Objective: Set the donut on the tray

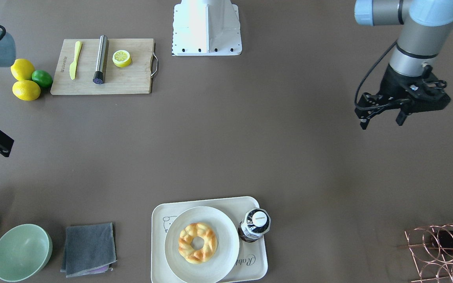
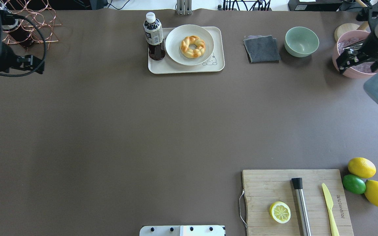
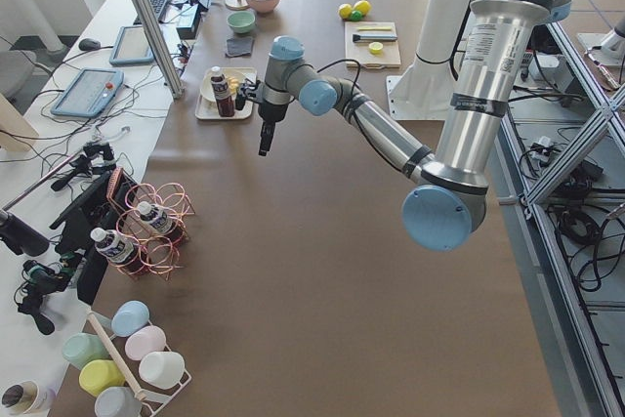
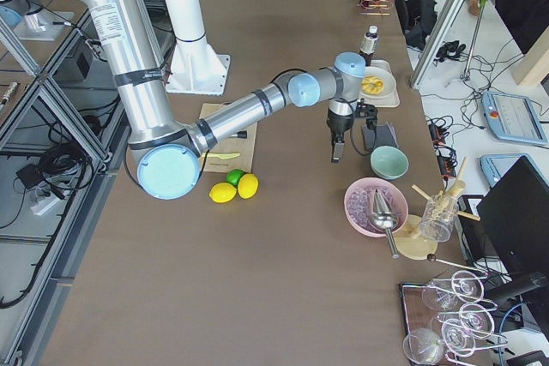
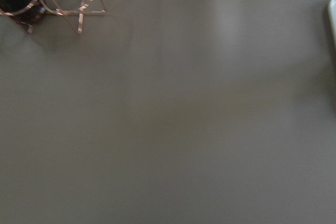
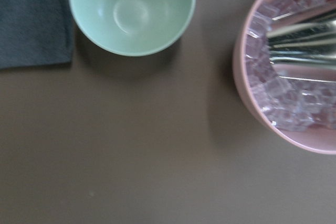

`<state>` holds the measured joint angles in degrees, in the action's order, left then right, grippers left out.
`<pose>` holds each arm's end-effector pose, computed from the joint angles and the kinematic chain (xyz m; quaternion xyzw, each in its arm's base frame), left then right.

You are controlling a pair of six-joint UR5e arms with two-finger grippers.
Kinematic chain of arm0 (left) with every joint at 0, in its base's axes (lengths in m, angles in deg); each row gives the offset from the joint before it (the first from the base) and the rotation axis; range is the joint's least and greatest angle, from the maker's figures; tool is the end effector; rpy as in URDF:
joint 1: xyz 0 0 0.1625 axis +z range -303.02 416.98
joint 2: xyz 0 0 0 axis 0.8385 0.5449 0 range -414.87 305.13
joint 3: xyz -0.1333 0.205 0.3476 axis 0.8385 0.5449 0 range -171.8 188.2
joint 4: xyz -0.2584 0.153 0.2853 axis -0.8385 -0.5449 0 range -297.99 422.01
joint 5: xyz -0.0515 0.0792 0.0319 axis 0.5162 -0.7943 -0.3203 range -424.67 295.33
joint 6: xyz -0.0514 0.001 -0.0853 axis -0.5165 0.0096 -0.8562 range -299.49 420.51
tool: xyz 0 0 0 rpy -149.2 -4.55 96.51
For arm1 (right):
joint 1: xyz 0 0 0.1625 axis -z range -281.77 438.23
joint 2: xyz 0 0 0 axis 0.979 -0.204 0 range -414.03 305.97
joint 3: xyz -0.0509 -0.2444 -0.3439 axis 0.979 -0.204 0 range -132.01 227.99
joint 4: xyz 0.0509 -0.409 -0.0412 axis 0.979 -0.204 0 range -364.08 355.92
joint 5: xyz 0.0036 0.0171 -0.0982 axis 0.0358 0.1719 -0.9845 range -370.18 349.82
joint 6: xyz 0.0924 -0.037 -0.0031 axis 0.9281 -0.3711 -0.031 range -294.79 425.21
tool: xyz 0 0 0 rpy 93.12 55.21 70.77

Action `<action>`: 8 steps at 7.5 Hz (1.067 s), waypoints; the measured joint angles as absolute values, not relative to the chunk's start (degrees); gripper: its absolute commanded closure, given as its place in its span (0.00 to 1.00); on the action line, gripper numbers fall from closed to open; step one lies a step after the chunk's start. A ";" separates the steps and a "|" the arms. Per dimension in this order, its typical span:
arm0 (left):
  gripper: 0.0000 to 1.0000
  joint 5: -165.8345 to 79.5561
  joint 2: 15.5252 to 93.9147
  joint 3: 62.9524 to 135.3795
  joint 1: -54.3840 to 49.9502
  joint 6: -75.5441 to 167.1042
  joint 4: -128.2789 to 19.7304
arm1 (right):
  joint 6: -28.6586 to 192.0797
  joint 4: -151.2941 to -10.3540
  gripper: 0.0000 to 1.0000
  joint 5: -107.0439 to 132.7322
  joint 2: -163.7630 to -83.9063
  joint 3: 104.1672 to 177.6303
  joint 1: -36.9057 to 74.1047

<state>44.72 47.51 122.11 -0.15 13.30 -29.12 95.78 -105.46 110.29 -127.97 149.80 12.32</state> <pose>0.2108 -0.5109 0.3595 0.1395 0.3255 -0.0630 0.9331 -0.1629 -0.5671 0.4416 0.0035 -0.2945 0.0164 0.9555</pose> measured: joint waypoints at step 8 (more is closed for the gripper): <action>0.01 58.94 36.11 108.19 -27.45 51.80 -39.89 | 60.74 -108.83 0.01 113.59 -139.56 145.74 -10.25</action>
<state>58.94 36.11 108.19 -27.45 51.80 -39.89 60.74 -108.83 113.59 -139.56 145.74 -10.25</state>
